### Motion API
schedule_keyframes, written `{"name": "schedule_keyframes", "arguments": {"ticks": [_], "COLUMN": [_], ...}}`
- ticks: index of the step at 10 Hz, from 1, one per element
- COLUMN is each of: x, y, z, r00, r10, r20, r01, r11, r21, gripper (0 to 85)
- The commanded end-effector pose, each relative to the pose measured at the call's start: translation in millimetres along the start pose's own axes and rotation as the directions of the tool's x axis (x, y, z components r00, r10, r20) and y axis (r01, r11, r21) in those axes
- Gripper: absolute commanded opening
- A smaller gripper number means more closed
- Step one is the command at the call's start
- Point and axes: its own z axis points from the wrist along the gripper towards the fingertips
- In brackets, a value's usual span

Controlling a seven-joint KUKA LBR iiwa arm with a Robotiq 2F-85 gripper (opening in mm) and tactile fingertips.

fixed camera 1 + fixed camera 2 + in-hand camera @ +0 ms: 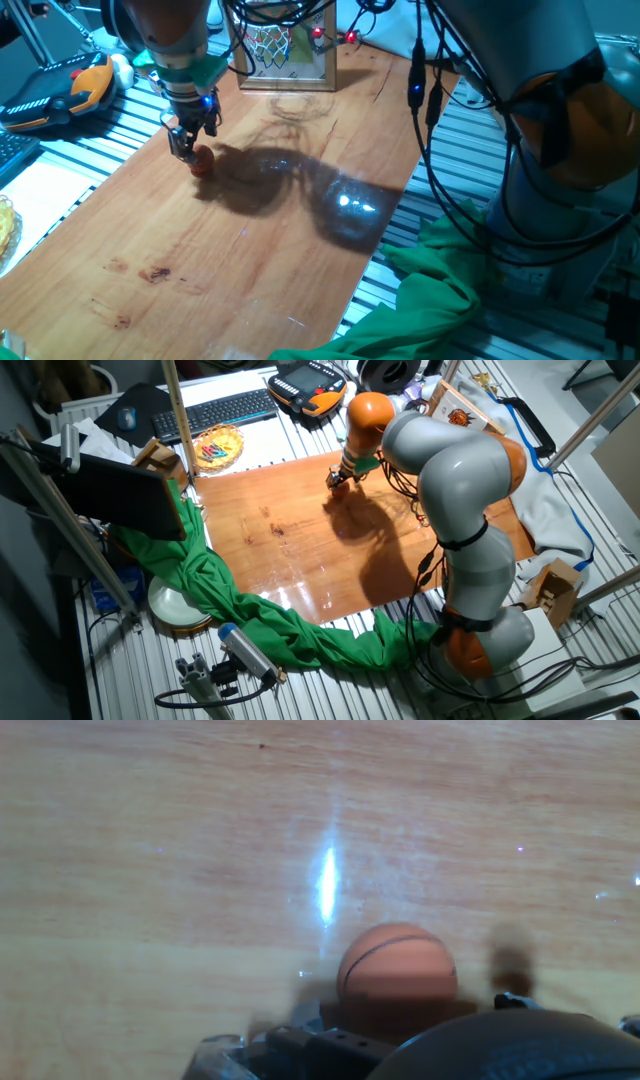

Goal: Grab a basketball, release it and shoot it into the basket

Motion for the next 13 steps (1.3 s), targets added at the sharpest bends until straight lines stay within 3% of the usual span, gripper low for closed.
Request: {"name": "schedule_keyframes", "arguments": {"ticks": [1, 3, 7, 13], "x": [-1.2, -2.8, -5.3, -6.2], "y": [1.9, 2.6, 2.2, 2.6], "z": [2.9, 8.4, 22.4, 29.6], "r00": [1.000, 1.000, 1.000, 1.000], "r10": [0.004, 0.010, 0.014, 0.016], "r20": [0.001, -0.014, -0.012, -0.014], "r01": [-0.004, -0.010, -0.014, -0.016], "r11": [1.000, 1.000, 1.000, 1.000], "r21": [0.000, -0.007, -0.018, -0.024], "gripper": [85.0, 85.0, 85.0, 85.0]}}
